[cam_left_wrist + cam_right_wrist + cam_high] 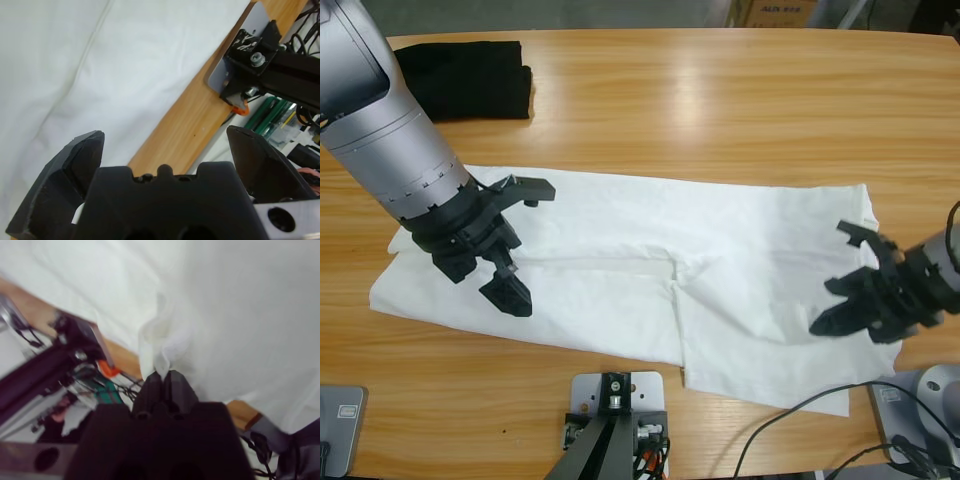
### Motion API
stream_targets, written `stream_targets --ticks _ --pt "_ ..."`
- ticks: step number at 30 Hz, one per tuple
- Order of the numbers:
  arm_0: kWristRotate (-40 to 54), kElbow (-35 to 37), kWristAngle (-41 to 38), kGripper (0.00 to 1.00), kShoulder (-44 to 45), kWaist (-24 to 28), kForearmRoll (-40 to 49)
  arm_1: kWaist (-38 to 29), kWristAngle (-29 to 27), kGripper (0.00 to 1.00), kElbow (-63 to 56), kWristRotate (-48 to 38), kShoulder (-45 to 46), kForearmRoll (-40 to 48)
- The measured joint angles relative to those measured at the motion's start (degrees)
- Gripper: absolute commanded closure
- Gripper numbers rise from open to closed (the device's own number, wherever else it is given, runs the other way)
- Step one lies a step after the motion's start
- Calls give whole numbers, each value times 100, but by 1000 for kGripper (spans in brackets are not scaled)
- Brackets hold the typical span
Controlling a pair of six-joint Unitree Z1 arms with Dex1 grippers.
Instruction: Fold clothes
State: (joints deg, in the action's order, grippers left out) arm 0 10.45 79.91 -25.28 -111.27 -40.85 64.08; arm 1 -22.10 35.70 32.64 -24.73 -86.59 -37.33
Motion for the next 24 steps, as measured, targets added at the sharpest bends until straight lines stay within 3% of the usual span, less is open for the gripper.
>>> stream_targets --ticks 1,2,13,18,24 --pt "0 -5 0 32 1 0 0 -138 -44 9 20 -41 -16 -43" --pt "0 -15 0 32 16 0 0 -263 -88 0 45 -107 -29 -78" --pt "-19 -199 -1 32 216 -8 -131 -1195 -1428 0 596 -583 540 -885" --pt "-81 -231 -4 32 229 -23 -154 -1469 -1596 0 726 -237 714 -249" --pt "-126 -250 -4 32 232 -25 -154 -1564 -1598 0 726 -199 115 320"
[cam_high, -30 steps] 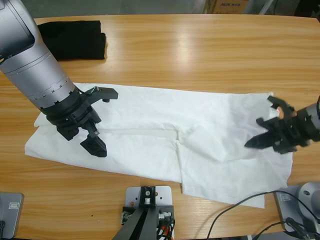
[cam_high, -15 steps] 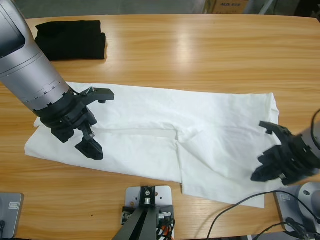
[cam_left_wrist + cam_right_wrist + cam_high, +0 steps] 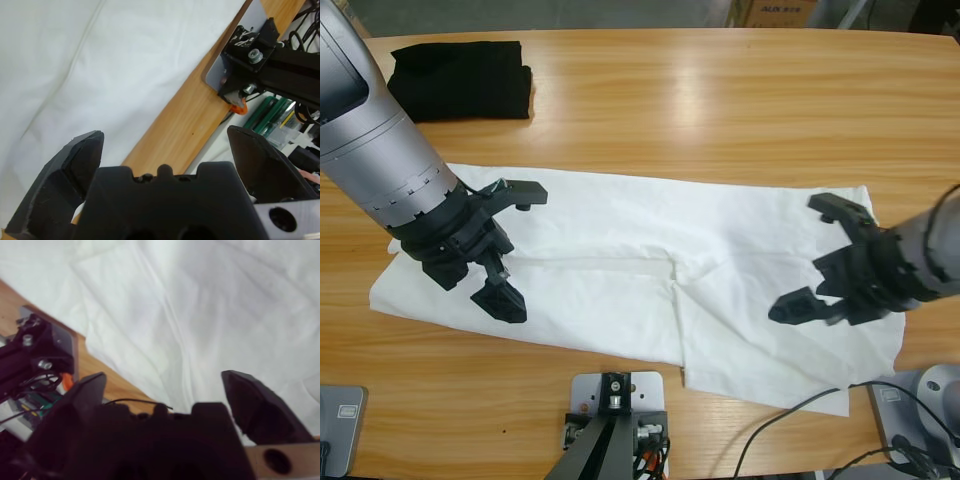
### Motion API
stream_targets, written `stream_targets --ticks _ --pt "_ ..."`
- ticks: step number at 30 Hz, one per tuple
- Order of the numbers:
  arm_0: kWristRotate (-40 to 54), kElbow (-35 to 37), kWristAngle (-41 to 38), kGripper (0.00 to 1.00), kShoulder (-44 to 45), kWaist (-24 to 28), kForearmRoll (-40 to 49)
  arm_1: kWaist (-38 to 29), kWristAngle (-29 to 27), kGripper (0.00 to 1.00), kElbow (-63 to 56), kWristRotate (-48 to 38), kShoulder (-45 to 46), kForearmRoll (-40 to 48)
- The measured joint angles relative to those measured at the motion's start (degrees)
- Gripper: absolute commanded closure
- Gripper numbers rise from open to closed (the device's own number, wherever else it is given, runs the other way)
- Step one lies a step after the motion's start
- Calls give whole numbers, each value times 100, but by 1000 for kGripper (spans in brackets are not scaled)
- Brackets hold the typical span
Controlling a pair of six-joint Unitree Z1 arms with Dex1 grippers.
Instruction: Fold clothes
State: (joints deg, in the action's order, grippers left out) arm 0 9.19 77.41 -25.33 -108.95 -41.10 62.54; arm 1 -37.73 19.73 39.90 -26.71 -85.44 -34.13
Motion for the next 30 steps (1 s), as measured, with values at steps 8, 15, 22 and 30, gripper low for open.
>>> stream_targets --ticks 8,15,22,30 --pt "-21 -21 0 32 22 -5 0 -15 120 276 -160 -10 -661 465" --pt "-21 -22 0 32 22 -5 -1 -99 295 276 -214 -39 -861 564" --pt "-21 -28 0 32 23 -5 -1 -285 321 276 -217 -96 -1006 614" --pt "-21 -85 0 32 124 -5 -1 -288 394 385 -234 -184 -1275 743"
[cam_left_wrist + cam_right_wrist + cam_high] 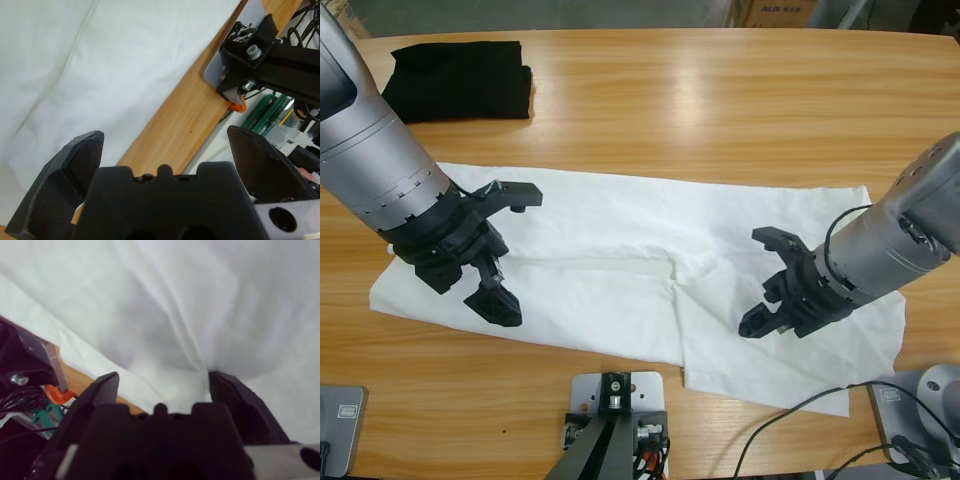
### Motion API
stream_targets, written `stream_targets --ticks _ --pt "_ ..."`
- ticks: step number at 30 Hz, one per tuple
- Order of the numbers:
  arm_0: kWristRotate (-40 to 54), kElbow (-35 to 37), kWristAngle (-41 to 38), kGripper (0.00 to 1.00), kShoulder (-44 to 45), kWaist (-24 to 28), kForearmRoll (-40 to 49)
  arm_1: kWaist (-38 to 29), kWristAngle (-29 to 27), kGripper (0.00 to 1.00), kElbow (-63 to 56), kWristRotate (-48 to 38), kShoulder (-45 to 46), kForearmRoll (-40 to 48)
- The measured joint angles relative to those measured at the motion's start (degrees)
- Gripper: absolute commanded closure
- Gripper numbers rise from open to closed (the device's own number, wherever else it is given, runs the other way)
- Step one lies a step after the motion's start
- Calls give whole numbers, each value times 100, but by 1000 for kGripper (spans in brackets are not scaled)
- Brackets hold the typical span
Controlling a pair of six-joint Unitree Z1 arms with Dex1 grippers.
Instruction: Fold clothes
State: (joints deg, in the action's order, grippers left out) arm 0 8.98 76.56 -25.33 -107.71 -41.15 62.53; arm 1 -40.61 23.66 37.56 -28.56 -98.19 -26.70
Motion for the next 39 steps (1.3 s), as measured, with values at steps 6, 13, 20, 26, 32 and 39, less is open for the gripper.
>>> stream_targets --ticks 6,13,20,26,32,39 --pt "0 -1 0 32 30 0 -4 -2 -99 250 0 -97 22 1" --pt "-4 -1 0 32 30 0 -4 -7 -213 709 4 -171 46 0" --pt "-20 -2 0 32 30 0 -4 -7 -213 1000 3 -164 46 -2" --pt "-21 -2 0 32 30 0 -4 -7 -213 1000 3 -59 46 -2" --pt "-21 -28 0 32 31 0 -4 -7 -213 1000 3 53 46 -16" --pt "-21 -71 0 32 65 0 -29 -8 -479 1000 245 724 377 -590"
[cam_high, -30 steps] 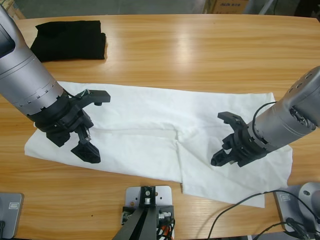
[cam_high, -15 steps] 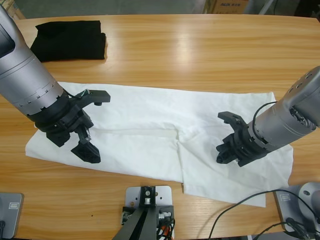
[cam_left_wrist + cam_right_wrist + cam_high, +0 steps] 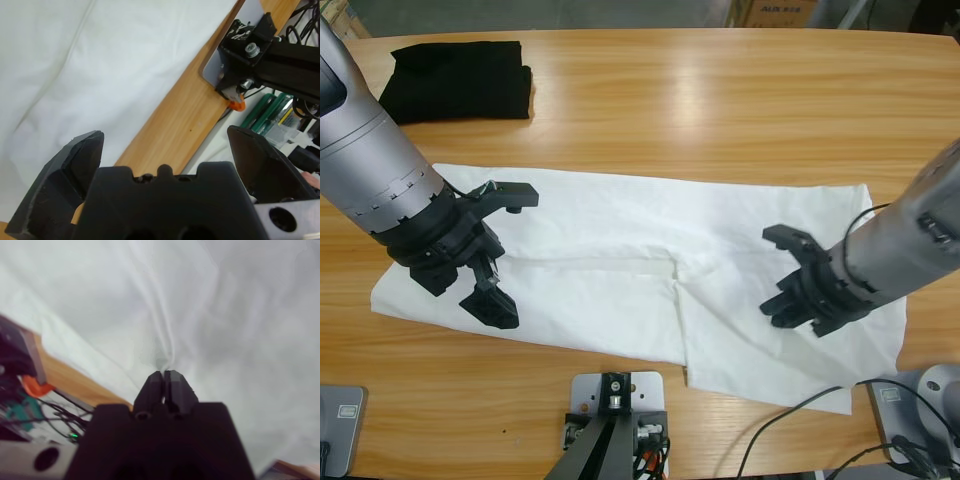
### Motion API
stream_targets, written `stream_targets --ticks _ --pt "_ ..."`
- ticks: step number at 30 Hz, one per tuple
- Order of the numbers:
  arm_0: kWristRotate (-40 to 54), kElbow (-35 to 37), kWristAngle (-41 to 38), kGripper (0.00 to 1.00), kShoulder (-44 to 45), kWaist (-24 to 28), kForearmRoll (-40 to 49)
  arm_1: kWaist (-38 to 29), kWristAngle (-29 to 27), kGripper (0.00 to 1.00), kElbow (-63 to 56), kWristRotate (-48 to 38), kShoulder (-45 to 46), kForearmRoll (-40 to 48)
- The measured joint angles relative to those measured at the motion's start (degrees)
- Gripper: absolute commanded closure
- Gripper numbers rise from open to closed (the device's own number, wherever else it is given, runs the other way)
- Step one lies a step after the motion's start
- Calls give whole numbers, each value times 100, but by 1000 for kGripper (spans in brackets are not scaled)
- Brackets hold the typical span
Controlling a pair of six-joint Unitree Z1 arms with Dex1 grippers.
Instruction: Fold clothes
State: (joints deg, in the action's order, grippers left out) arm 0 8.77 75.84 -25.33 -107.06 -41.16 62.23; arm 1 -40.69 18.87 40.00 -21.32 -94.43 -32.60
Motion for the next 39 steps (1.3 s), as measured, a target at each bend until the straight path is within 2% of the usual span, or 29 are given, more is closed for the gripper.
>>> stream_targets --ticks 5,11,31,39 --pt "0 -14 0 32 0 0 -20 -2 -340 1000 803 1043 132 -351" --pt "0 -153 0 32 5 0 -23 -2 -521 1000 1360 1597 -179 -419" --pt "0 -309 0 32 86 0 -68 332 -1672 1000 2188 2014 -583 -410" --pt "0 -368 0 32 86 0 -136 357 -1659 1000 2291 2027 -1086 -355"
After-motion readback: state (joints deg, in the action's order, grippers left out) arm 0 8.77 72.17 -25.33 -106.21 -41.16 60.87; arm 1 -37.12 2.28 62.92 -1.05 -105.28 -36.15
